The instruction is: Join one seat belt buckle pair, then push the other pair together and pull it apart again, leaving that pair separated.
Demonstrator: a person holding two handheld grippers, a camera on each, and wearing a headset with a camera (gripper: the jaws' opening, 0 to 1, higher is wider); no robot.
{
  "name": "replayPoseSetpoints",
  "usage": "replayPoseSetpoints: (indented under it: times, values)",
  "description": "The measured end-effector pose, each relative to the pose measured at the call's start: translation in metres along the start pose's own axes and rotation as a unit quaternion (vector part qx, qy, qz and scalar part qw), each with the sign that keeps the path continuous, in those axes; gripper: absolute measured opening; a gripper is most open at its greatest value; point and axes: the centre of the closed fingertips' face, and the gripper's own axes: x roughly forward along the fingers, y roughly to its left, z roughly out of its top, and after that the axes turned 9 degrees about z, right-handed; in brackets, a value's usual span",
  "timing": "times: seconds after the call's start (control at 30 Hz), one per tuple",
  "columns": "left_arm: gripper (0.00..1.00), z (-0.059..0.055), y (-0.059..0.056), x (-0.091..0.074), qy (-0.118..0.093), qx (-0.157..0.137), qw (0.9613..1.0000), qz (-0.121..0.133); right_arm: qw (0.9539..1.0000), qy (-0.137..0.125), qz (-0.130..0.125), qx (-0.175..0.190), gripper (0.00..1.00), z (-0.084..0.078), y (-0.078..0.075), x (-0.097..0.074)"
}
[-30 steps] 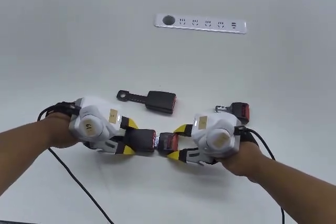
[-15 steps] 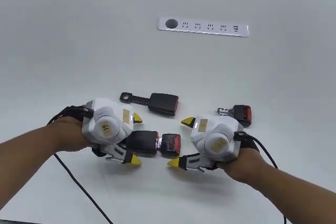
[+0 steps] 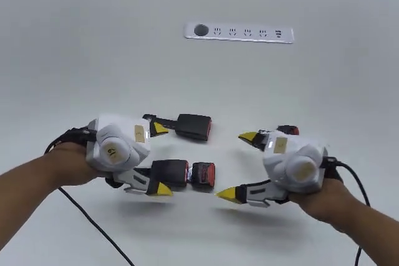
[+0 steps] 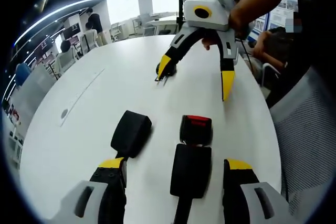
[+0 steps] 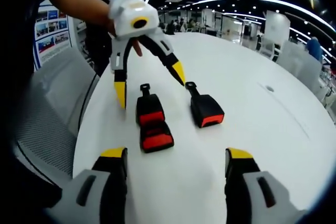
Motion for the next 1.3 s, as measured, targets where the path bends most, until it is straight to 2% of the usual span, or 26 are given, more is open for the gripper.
replayPoseSetpoints:
  times: [0.07,0.13,0.23,0.3,0.37,0.47,0.53,0.67,0.8,0.9,1.0,1.07,1.13,1.2,1.3]
  values:
    - [0.78,0.002,0.006,0.001,0.000,0.006,1.0000,0.004,1.0000,-0.001,0.001,0.004,0.77,-0.006,-0.007,-0.010]
    - [0.77,0.005,0.014,0.001,-0.001,0.007,0.9999,0.009,0.9999,0.008,-0.013,-0.004,0.76,-0.014,-0.018,-0.023]
    - [0.77,0.008,0.024,0.001,-0.005,0.010,0.9999,0.011,0.9994,0.012,-0.029,0.012,0.74,-0.026,-0.037,-0.044]
    - [0.76,0.006,0.032,0.001,0.004,0.032,0.9994,0.011,0.9992,0.014,-0.035,0.011,0.74,-0.031,-0.046,-0.056]
    - [0.76,0.008,0.039,0.001,0.006,0.034,0.9993,0.012,0.9990,0.018,-0.038,0.013,0.74,-0.036,-0.053,-0.064]
    - [0.76,0.014,0.050,0.002,-0.002,0.027,0.9995,0.015,0.9987,0.027,-0.041,0.017,0.74,-0.045,-0.066,-0.075]
    - [0.76,0.018,0.056,0.003,-0.006,0.029,0.9994,0.017,0.9979,0.048,-0.044,0.006,0.73,-0.054,-0.075,-0.082]
    - [0.76,0.024,0.063,0.007,-0.010,0.028,0.9995,0.014,0.9981,0.043,-0.041,0.013,0.73,-0.051,-0.086,-0.090]
    - [0.75,0.025,0.068,0.012,-0.012,0.029,0.9995,0.010,0.9983,0.048,-0.030,0.012,0.73,-0.050,-0.088,-0.091]
    - [0.75,0.022,0.067,0.018,-0.007,0.033,0.9994,0.000,0.9983,0.053,-0.016,0.018,0.73,-0.055,-0.089,-0.086]
    - [0.74,0.015,0.071,0.027,0.002,0.046,0.9989,-0.002,0.9979,0.062,-0.007,0.018,0.72,-0.059,-0.090,-0.083]
    - [0.73,0.016,0.069,0.032,0.000,0.044,0.9990,-0.013,0.9977,0.064,-0.003,0.021,0.72,-0.062,-0.093,-0.081]
    - [0.72,0.013,0.069,0.037,0.004,0.056,0.9982,-0.019,0.9974,0.066,0.002,0.028,0.72,-0.065,-0.095,-0.079]
    - [0.70,0.010,0.069,0.044,0.008,0.055,0.9981,-0.025,0.9970,0.072,0.008,0.028,0.71,-0.068,-0.095,-0.075]
    - [0.69,0.007,0.069,0.051,0.011,0.055,0.9979,-0.034,0.9959,0.082,0.028,0.027,0.69,-0.074,-0.092,-0.069]
